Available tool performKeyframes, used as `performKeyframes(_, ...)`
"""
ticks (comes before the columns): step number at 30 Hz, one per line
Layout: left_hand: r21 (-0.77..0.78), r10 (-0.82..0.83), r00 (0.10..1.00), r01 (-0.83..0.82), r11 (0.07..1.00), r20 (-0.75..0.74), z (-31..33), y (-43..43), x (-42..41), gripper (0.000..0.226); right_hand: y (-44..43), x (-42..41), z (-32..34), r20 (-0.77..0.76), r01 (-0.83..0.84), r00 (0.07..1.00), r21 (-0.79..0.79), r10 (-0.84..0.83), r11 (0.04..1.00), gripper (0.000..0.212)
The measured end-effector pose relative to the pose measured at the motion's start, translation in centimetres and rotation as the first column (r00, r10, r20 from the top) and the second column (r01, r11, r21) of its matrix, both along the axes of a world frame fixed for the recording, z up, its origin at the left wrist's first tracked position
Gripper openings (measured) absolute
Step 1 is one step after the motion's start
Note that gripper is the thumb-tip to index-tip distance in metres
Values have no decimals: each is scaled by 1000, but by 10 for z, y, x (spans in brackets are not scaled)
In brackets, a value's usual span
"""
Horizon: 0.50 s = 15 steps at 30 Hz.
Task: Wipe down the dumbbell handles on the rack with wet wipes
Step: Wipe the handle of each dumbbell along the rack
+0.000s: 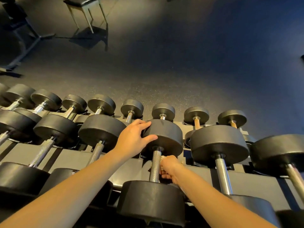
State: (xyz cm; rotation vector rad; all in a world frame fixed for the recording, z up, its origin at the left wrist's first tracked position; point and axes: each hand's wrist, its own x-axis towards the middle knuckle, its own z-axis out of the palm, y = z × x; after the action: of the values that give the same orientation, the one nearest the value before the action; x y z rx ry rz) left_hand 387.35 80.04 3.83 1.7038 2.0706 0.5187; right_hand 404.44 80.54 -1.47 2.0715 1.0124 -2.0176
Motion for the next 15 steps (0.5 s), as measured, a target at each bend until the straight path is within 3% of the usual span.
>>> performKeyframes(2, -3, 3, 1000, -3, 1000, -9, 0, 2, -1, 69, -7, 7, 13, -9, -256, 967, -15, 256, 967, 25)
performKeyframes(3, -7, 2, 1000, -2, 1000, -17, 1, 2, -1, 69, -7, 10, 16, -28, -286, 958, -16, 285, 958, 23)
performKeyframes(4, -12, -2, 1000, 2, 1000, -21, 1, 3, -1, 69, -6, 10, 18, -48, -226, 973, -6, 226, 974, 23)
performKeyframes(6, -8, -6, 1000, 6, 1000, -9, 1, 3, -2, 70, 3, 8, 12, -69, 101, 993, 37, -99, 994, 28)
performKeyframes(8, -1, -8, 1000, 8, 1000, 9, 0, 1, -2, 70, 14, -1, 12, -92, 390, 918, 33, -386, 920, 20)
performKeyframes(9, 9, -6, 1000, 6, 1000, 10, -1, 1, -2, 69, 17, -5, 14, -90, 438, 896, 22, -435, 899, 14)
performKeyframes(11, 20, -3, 1000, 2, 1000, 13, -2, 0, -2, 68, 16, -8, 21, -38, 348, 937, 45, -347, 936, 14)
performKeyframes(13, 33, -7, 1000, 6, 999, 13, -2, 1, -2, 68, 8, -3, 25, 45, 92, 994, 132, -98, 987, 26)
performKeyframes(15, 42, -9, 1000, 8, 999, 8, -2, 2, -2, 68, -1, 5, 21, 139, -201, 976, 268, 168, 942, 26)
